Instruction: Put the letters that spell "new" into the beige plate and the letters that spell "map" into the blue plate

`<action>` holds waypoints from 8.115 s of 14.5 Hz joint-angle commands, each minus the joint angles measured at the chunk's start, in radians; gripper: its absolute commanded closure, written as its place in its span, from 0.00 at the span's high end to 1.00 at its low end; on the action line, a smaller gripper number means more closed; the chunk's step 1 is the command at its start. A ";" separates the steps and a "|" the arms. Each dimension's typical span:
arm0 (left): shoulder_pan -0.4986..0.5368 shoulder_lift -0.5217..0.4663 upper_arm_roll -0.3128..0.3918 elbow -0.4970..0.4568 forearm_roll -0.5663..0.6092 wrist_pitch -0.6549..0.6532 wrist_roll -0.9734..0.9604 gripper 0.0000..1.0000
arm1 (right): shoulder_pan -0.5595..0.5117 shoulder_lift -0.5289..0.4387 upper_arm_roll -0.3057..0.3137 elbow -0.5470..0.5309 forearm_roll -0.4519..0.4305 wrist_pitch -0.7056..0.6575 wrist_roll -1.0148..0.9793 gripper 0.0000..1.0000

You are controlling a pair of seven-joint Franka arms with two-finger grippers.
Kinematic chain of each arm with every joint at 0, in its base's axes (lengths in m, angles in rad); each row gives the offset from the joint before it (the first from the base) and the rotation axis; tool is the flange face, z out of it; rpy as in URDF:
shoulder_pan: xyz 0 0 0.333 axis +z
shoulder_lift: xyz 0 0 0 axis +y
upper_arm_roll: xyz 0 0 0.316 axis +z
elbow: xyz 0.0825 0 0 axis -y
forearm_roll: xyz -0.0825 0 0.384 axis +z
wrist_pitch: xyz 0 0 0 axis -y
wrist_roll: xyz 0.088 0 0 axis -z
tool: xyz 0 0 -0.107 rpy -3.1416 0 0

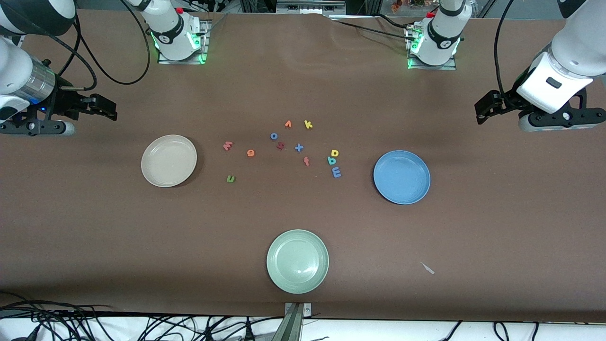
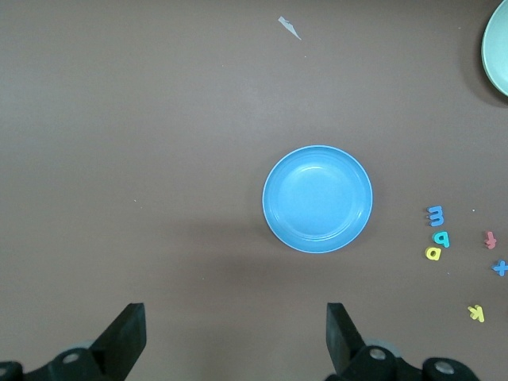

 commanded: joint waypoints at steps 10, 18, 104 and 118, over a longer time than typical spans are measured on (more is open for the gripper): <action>0.008 0.017 0.000 0.035 0.025 -0.020 0.016 1.00 | 0.009 0.035 0.008 -0.002 -0.034 0.011 -0.008 1.00; 0.009 0.017 0.000 0.035 0.023 -0.020 0.018 1.00 | 0.067 0.064 0.011 -0.152 -0.028 0.164 0.270 1.00; -0.301 0.720 -0.130 0.071 0.115 0.530 -0.518 0.00 | 0.251 0.639 0.111 -0.022 -0.007 0.692 0.580 1.00; -0.121 0.729 -0.122 0.070 0.213 0.299 -0.179 0.86 | 0.259 0.682 0.111 -0.031 -0.008 0.738 0.600 0.47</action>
